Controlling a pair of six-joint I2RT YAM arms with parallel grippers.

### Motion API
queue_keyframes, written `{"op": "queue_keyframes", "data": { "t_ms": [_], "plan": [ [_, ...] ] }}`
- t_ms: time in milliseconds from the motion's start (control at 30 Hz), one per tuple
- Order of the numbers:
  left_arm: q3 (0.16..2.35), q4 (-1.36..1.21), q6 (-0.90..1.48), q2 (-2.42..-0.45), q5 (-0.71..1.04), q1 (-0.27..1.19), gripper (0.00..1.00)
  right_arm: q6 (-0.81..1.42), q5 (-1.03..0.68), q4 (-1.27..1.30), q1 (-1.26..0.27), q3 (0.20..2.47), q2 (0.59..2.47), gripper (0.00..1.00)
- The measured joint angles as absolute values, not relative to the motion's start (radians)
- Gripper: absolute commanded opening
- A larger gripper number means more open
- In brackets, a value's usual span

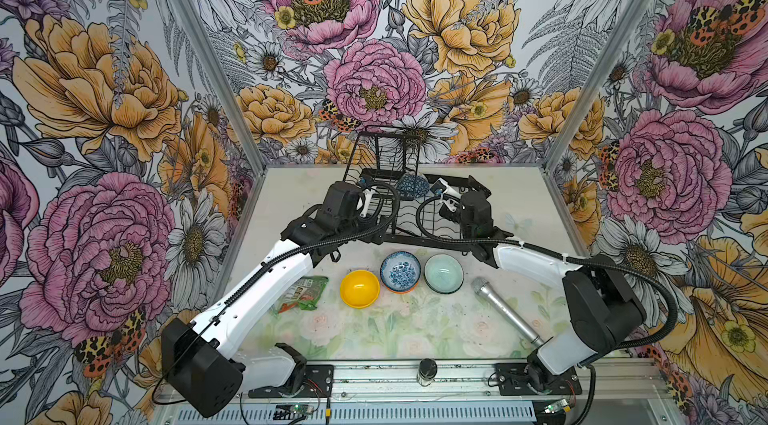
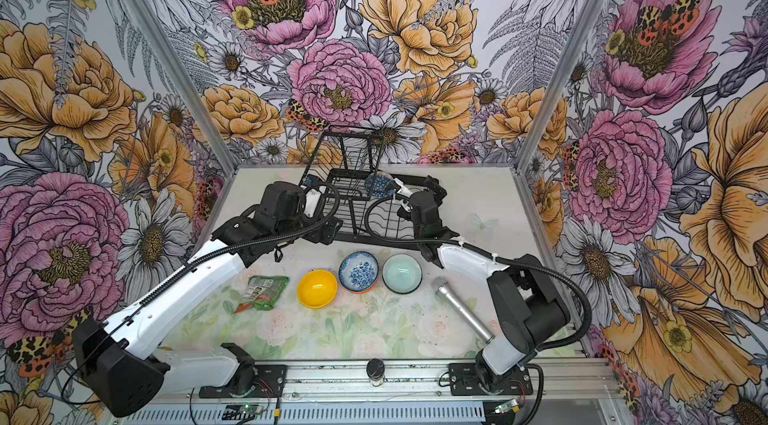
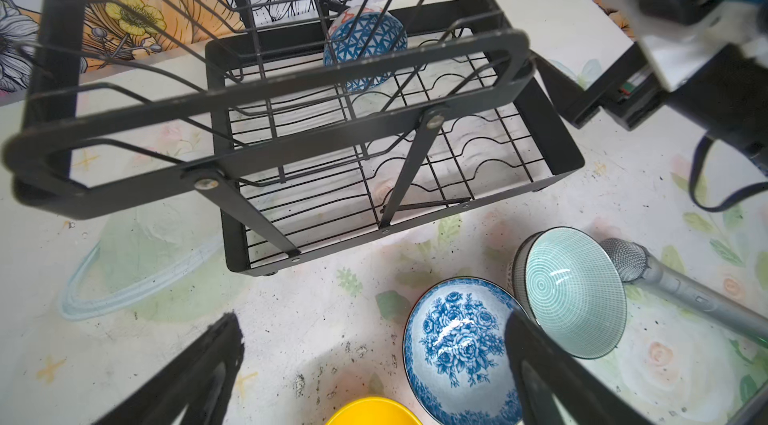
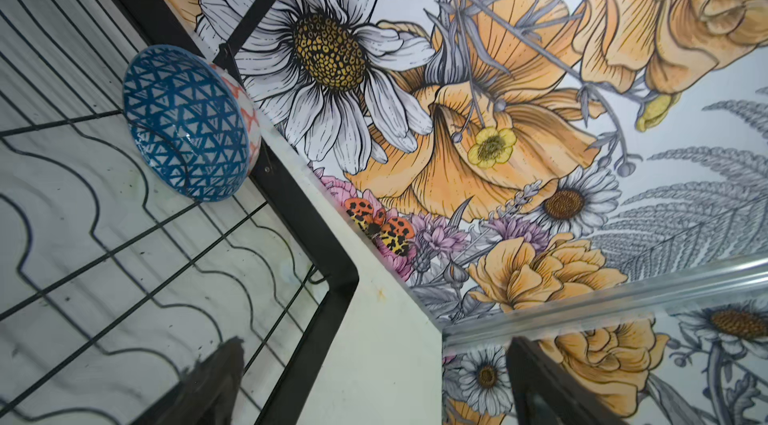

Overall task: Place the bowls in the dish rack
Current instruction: 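Open and withdraw the right gripper while the left gripper moves toward the yellow bowl, then lower the left gripper onto the yellow bowl rim and close it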

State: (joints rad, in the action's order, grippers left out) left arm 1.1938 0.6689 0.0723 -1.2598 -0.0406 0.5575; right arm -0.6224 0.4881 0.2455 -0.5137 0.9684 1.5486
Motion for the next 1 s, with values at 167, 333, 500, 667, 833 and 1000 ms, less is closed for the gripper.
{"op": "queue_keyframes", "data": {
  "t_ms": [167,333,500,667,833,1000],
  "plan": [
    [1.163,0.665,0.083,-1.222,-0.044,0.549,0.99,-0.333,0.474,-0.136,-0.542,1.119,1.469,1.00],
    [1.113,0.662,0.101,-1.168,-0.041,0.544,0.99,-0.116,0.418,-0.417,-0.551,1.182,1.407,1.00],
    [1.056,0.670,0.125,-1.140,-0.028,0.542,0.99,0.006,0.366,-0.619,-0.551,1.229,1.401,0.99],
    [0.984,0.677,0.162,-1.127,-0.011,0.541,0.99,0.060,0.340,-0.713,-0.551,1.275,1.400,0.99],
    [0.888,0.677,0.245,-1.126,-0.007,0.541,0.99,0.077,0.327,-0.748,-0.551,1.277,1.401,0.99],
    [0.791,0.688,0.356,-1.126,-0.028,0.538,0.97,0.084,0.316,-0.756,-0.551,1.277,1.402,0.99]
  ]
}}
